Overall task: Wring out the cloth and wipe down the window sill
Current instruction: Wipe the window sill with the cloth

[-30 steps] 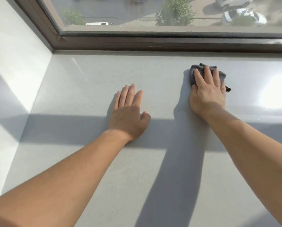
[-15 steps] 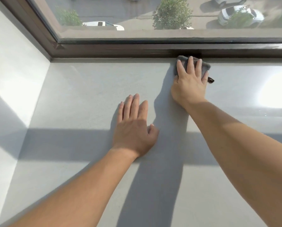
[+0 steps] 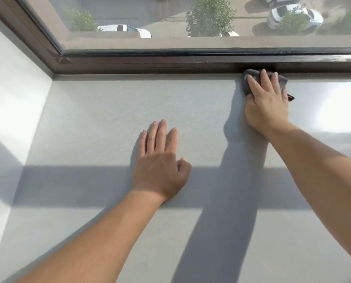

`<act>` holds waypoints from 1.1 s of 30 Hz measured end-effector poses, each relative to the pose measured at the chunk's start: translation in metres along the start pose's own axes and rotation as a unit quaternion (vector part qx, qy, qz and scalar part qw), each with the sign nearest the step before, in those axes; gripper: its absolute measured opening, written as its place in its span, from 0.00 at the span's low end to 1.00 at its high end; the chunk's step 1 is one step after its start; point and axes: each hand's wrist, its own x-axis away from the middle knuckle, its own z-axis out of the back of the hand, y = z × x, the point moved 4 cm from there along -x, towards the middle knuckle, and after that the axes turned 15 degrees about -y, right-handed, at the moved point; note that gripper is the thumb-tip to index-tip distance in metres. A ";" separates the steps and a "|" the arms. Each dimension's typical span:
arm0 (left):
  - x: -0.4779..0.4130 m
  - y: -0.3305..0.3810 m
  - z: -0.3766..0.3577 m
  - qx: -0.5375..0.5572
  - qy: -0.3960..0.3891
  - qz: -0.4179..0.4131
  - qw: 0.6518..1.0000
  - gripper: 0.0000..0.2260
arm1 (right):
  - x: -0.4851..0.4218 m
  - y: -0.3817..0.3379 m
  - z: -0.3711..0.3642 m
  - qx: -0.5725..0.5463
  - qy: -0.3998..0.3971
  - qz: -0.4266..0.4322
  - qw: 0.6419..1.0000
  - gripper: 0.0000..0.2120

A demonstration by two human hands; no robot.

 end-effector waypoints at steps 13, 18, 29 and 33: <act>0.016 0.029 0.007 0.035 0.012 -0.023 0.999 0.31 | 0.009 0.005 0.003 0.010 0.003 0.045 0.999 0.26; 0.025 0.065 -0.006 0.062 0.005 0.011 0.998 0.29 | 0.044 -0.022 -0.018 0.059 -0.054 0.238 0.968 0.26; 0.023 0.065 -0.005 -0.001 -0.014 0.031 0.999 0.31 | 0.060 -0.013 -0.014 0.044 -0.047 0.197 0.978 0.27; 0.023 0.065 -0.004 0.004 -0.012 0.030 0.999 0.31 | 0.059 0.001 -0.008 0.060 -0.070 0.250 0.964 0.26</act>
